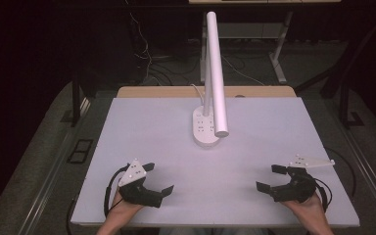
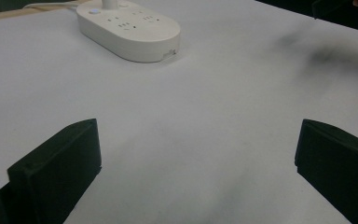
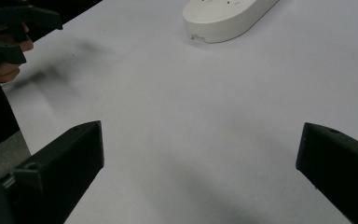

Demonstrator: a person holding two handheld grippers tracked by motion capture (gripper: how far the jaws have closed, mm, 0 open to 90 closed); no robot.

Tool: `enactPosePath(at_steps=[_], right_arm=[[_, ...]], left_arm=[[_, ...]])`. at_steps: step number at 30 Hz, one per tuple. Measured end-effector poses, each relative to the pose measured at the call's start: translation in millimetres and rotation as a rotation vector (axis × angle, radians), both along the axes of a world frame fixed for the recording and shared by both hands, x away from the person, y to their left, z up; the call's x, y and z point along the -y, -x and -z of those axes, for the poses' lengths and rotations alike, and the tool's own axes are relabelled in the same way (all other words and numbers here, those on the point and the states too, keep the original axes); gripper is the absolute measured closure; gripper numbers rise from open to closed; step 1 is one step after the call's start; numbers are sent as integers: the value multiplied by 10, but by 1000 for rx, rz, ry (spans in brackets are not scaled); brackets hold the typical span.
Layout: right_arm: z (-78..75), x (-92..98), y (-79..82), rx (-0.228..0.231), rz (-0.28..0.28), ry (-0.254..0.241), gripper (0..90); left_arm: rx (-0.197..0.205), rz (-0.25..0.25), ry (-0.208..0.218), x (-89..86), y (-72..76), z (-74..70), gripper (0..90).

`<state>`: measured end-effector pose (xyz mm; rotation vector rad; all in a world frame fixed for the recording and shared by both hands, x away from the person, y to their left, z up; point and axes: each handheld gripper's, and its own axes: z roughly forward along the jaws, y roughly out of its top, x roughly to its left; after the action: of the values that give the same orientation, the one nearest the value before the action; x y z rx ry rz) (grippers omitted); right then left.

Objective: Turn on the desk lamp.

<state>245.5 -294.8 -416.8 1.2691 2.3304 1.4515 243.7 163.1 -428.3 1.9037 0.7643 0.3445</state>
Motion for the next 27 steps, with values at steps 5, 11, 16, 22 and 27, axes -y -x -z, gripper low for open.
enactPosePath(at_steps=[5,11,16,22,27], right_arm=[[4,-3,-5,-6,-3,3,1],[11,3,-18,0,-8,9,1],[-15,-15,-17,-3,-13,12,1],[-74,-41,-30,-9,-14,5,1],[-109,-60,-58,-12,-26,22,1]], left_arm=[[0,-7,0,-7,0,-3,0],[0,-10,-1,-10,-8,-3,0],[1,-8,-5,-1,-4,1,0],[0,-12,4,-9,-3,-2,0],[1,-20,4,-23,2,-6,0]])
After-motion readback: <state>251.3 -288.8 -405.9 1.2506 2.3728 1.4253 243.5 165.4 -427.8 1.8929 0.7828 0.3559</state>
